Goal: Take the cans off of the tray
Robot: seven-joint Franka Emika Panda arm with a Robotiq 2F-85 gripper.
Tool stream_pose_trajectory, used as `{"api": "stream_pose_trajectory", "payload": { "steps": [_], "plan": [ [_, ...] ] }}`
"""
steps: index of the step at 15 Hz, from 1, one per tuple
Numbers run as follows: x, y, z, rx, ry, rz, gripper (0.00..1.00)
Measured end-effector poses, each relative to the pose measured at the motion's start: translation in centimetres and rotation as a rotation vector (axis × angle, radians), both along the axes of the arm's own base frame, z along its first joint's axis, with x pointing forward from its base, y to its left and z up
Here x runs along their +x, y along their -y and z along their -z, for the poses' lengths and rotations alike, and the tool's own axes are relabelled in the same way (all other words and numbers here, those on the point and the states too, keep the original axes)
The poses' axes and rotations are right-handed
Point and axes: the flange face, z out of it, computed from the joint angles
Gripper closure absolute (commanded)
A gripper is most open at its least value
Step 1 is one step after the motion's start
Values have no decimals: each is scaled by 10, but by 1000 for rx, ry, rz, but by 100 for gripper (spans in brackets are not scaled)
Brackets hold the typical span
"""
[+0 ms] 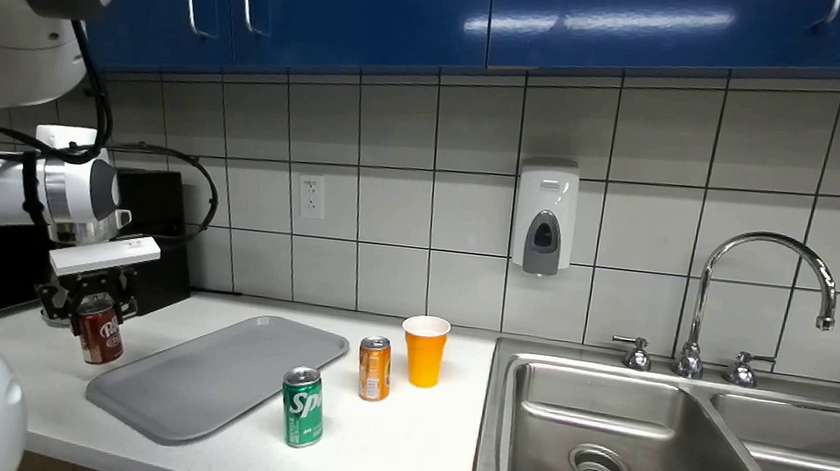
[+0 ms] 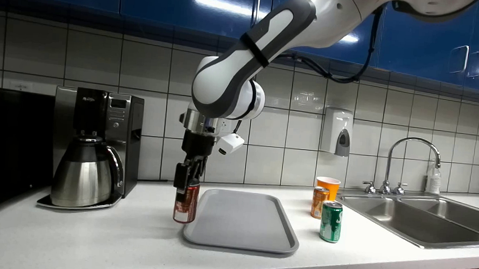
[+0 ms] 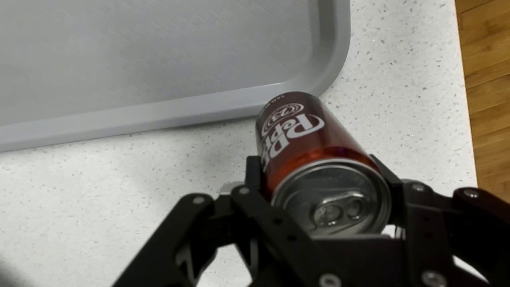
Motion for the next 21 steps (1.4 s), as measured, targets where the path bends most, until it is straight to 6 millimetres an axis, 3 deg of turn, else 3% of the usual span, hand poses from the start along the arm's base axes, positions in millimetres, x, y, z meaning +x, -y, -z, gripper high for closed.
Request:
{"api": "stream_pose_trajectory", "payload": {
  "steps": [21],
  "plan": [
    [4, -43, 26, -32, -4, -164, 62]
  ]
}}
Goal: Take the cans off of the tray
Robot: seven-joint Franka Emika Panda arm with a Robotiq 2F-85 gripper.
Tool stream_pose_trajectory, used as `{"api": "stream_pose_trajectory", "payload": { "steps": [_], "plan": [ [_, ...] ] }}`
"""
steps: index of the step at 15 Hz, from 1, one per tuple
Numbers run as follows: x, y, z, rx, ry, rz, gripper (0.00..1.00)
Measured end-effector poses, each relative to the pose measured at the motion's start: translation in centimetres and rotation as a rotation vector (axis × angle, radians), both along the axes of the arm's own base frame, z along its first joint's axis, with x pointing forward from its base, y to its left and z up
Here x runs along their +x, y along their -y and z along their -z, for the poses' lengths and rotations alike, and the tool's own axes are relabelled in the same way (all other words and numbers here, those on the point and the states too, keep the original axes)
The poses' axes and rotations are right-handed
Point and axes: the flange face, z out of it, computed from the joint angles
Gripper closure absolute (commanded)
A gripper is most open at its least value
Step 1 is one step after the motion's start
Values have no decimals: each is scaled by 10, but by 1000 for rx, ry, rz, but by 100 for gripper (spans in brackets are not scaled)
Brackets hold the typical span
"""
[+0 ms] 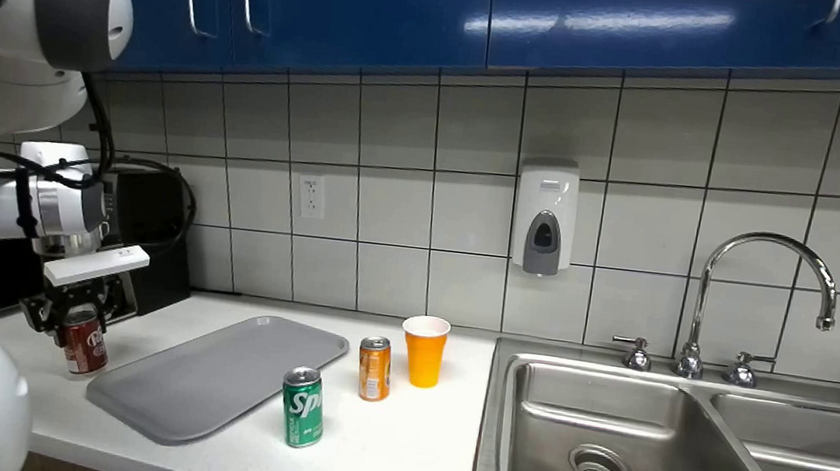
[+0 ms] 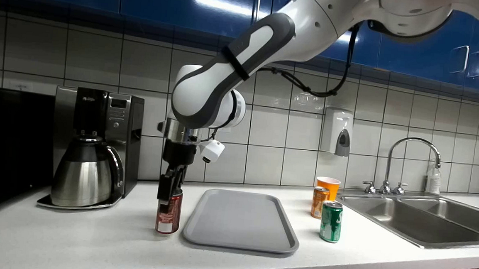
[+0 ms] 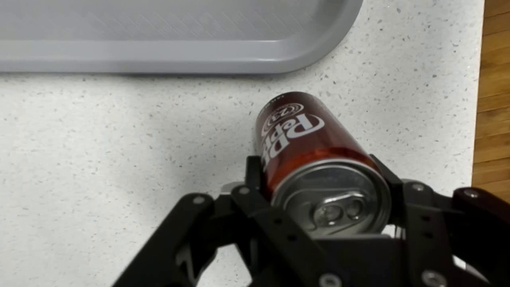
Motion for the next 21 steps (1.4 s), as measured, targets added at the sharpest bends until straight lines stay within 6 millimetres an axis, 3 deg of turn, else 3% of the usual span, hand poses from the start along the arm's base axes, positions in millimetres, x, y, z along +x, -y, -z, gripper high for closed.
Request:
{"api": "stream_pose_trajectory", "payload": {
  "steps": [3, 4, 7, 15, 21],
  "plan": [
    [2, -2, 6, -9, -12, -8, 62],
    [2, -3, 7, -12, -15, -11, 12],
    [2, -7, 9, -19, -13, -22, 0],
    [8, -15, -3, -7, 15, -31, 0],
    [20, -8, -13, 8, 49, -10, 0]
  ]
}}
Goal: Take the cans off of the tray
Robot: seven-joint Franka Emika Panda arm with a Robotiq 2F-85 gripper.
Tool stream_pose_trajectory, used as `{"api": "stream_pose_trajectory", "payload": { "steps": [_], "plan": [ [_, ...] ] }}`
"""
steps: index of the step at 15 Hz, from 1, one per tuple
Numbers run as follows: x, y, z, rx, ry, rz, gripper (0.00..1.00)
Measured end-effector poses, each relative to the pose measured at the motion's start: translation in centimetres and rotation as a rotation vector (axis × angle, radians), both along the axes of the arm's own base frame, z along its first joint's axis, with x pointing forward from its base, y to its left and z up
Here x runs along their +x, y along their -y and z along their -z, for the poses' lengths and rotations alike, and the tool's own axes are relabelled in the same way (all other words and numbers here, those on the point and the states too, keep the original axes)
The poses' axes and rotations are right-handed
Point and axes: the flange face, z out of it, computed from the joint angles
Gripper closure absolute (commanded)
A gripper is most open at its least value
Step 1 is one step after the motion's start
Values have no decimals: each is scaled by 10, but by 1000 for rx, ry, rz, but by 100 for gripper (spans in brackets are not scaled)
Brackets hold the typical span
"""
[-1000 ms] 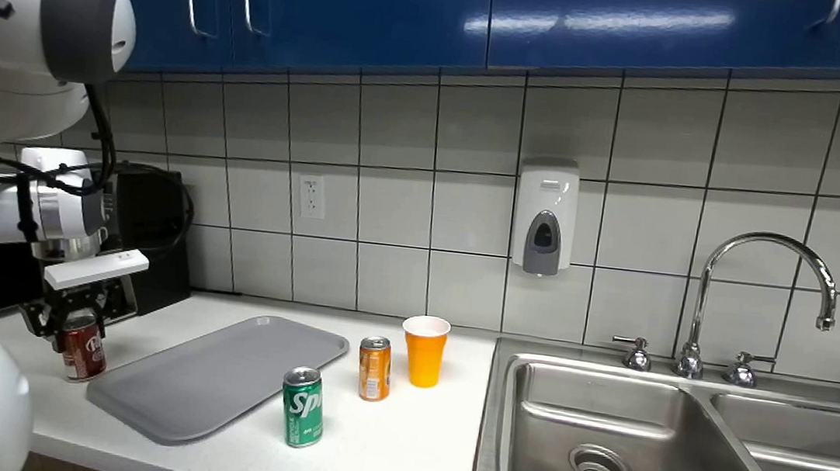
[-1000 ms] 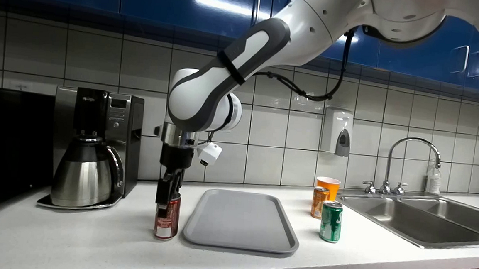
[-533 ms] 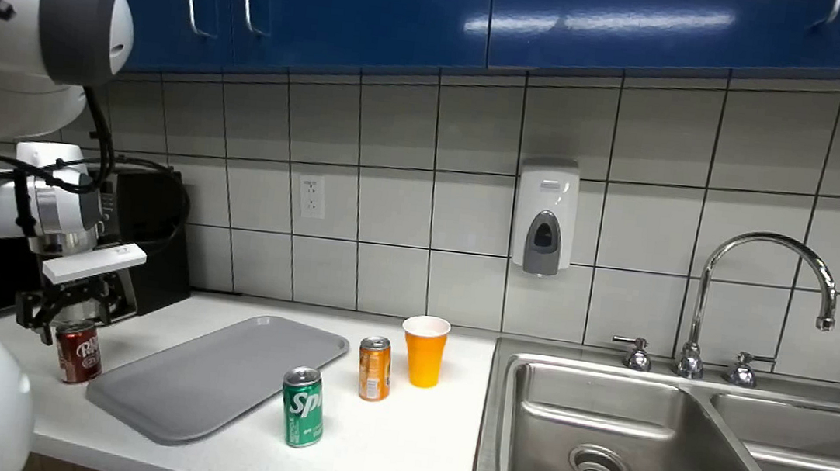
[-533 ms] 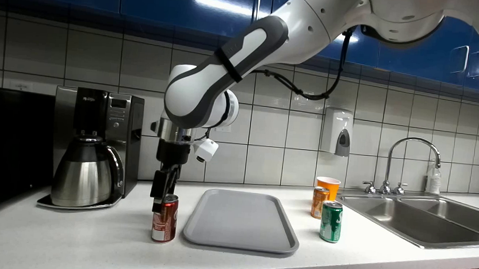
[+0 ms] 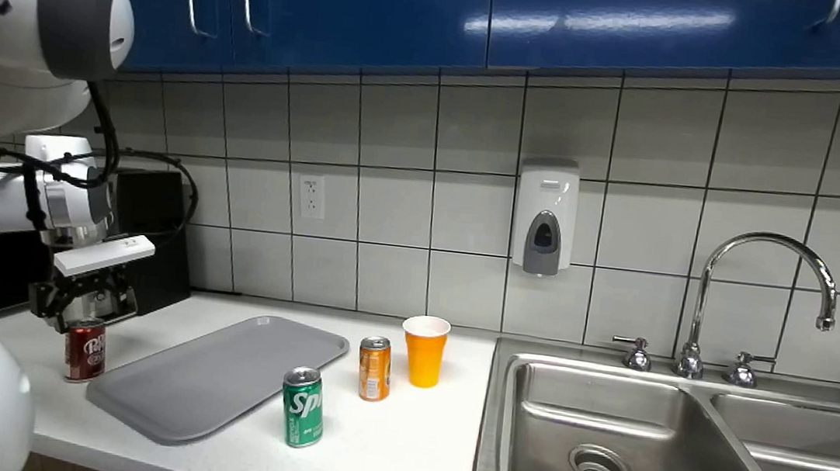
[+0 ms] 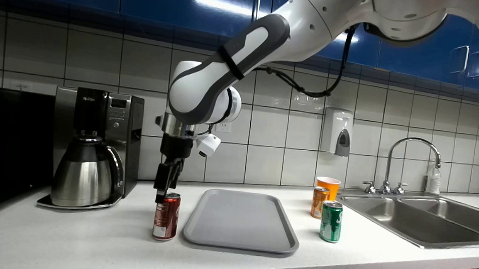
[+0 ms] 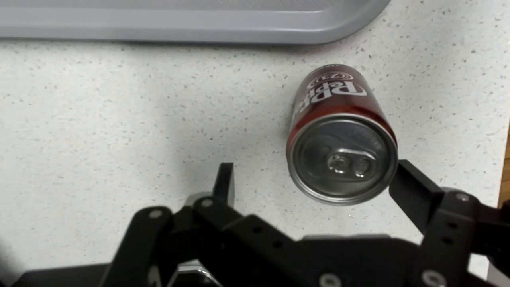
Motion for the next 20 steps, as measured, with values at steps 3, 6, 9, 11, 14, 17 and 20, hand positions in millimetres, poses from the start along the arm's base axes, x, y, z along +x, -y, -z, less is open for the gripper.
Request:
{"api": "stream_pose_trajectory", "payload": {
  "steps": [3, 6, 9, 11, 14, 17, 20],
  "plan": [
    [8, 9, -9, 11, 24, 20, 0],
    [12, 16, -17, 18, 41, 33, 0],
    [6, 18, -18, 14, 42, 30, 0],
    [-1, 18, -17, 9, 39, 24, 0],
    [-8, 18, -15, 4, 34, 18, 0],
    [-13, 18, -17, 6, 38, 20, 0],
    [-17, 20, -24, 20, 53, 34, 0]
  ]
}}
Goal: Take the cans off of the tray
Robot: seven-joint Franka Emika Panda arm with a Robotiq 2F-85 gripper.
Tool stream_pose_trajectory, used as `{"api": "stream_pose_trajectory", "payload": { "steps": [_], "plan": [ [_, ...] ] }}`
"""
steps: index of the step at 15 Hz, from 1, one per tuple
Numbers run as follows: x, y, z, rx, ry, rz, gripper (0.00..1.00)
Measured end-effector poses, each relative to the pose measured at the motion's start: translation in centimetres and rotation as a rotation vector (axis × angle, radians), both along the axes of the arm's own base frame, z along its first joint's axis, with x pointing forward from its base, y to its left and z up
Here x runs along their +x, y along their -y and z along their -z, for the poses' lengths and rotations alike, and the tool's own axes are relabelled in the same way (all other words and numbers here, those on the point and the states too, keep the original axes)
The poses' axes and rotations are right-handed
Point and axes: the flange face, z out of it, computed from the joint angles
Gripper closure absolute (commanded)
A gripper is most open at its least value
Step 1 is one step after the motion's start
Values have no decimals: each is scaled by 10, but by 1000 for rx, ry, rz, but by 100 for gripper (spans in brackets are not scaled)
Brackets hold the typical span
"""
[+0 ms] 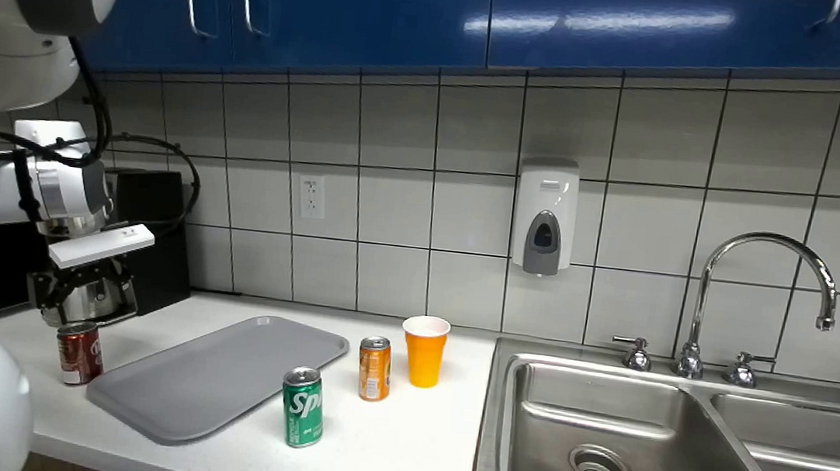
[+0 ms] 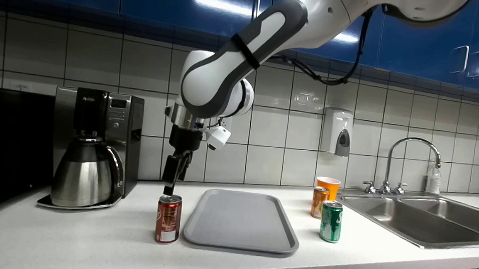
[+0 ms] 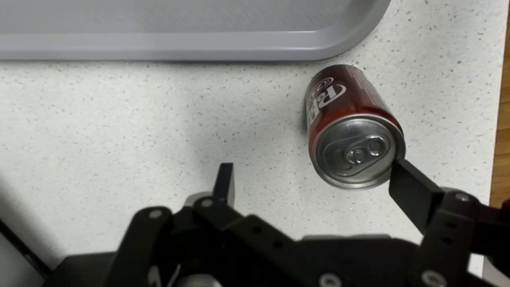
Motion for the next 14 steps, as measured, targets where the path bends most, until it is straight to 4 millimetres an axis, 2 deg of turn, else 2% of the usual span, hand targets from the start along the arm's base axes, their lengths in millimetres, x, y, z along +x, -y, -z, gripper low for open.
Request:
{"api": "stream_pose_trajectory", "payload": {
  "steps": [7, 11, 14],
  "plan": [
    [-16, 16, -23, 47, 58, 55, 0],
    [-20, 39, -26, 46, 81, 117, 0],
    [-13, 67, -24, 38, 88, 184, 0]
  ]
}}
